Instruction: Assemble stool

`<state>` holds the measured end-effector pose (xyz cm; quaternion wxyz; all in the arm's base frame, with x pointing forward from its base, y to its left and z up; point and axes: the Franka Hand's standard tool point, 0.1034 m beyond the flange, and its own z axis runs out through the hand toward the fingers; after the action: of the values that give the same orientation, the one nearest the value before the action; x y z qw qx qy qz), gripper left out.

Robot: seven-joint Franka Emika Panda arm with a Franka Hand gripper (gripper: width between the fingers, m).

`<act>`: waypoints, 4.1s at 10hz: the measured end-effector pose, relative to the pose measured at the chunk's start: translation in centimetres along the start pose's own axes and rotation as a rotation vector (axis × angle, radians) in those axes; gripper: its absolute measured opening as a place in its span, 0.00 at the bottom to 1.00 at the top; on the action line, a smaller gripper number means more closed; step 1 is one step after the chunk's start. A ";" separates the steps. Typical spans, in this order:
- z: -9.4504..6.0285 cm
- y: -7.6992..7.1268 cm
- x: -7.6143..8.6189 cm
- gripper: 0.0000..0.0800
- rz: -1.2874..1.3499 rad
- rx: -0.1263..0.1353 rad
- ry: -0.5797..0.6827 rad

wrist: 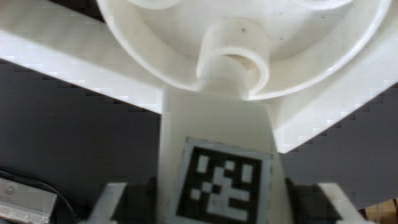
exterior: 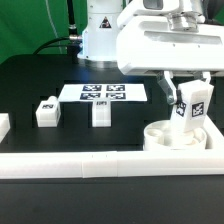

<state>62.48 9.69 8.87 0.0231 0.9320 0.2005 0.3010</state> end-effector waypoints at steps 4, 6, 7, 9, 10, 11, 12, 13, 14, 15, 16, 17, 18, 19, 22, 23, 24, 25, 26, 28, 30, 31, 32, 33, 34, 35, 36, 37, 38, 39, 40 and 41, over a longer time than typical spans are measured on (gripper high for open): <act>0.0 -0.8 0.1 0.41 -0.008 0.004 0.008; 0.0 -0.9 0.2 0.41 -0.010 0.006 0.009; 0.0 -1.0 0.2 0.41 -0.011 0.006 0.009; -0.1 -1.4 0.3 0.41 -0.015 0.010 0.009; -0.1 -1.6 0.4 0.41 -0.017 0.013 0.007; -0.1 -1.5 0.4 0.41 -0.017 0.013 0.006; -0.2 -1.5 0.5 0.41 -0.017 0.014 0.005; -0.2 -1.5 0.5 0.41 -0.017 0.014 0.005; -0.2 -1.6 0.3 0.41 -0.017 0.014 0.003; -0.2 -1.8 0.3 0.41 -0.019 0.017 0.002; -0.1 -1.9 0.0 0.41 -0.021 0.018 -0.002; 0.1 -1.9 -0.3 0.41 -0.020 0.019 -0.007; 0.3 -1.9 -0.5 0.41 -0.019 0.019 -0.011; 0.4 -2.0 -0.7 0.41 -0.019 0.020 -0.014; 0.7 -2.1 -1.1 0.41 -0.020 0.021 -0.019; 0.7 -2.1 -1.1 0.41 -0.020 0.020 -0.015; 0.9 -2.1 -1.2 0.41 -0.021 0.018 -0.013; 1.0 -2.1 -1.4 0.41 -0.020 0.019 -0.016; 1.0 -2.1 -1.4 0.41 -0.020 0.020 -0.020; 1.0 -2.1 -1.5 0.69 -0.020 0.021 -0.022; 0.6 -2.2 -0.9 0.79 -0.022 0.024 -0.024; 0.3 -2.1 -0.5 0.79 -0.021 0.027 -0.028; -0.4 -2.0 0.1 0.81 -0.021 0.034 -0.039; -1.2 -1.8 0.9 0.81 -0.021 0.039 -0.045; -1.9 -1.7 1.6 0.81 -0.021 0.041 -0.046; -2.3 -1.5 2.0 0.81 -0.020 0.043 -0.049; -2.2 -1.5 1.9 0.81 -0.020 0.042 -0.049; -2.2 -1.6 1.8 0.81 -0.020 0.043 -0.051; -2.2 -1.6 1.8 0.81 -0.020 0.043 -0.051; -2.1 -1.6 1.8 0.81 -0.020 0.044 -0.053; -2.0 -1.9 1.6 0.81 -0.022 0.058 -0.084; -1.7 -1.8 1.2 0.81 -0.029 0.056 -0.084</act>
Offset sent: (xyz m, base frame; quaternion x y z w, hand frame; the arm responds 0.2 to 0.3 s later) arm -0.0033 0.0039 -0.0050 -0.0031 0.0083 -0.0018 1.0000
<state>61.79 11.70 10.60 0.0099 0.9411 0.2212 0.2553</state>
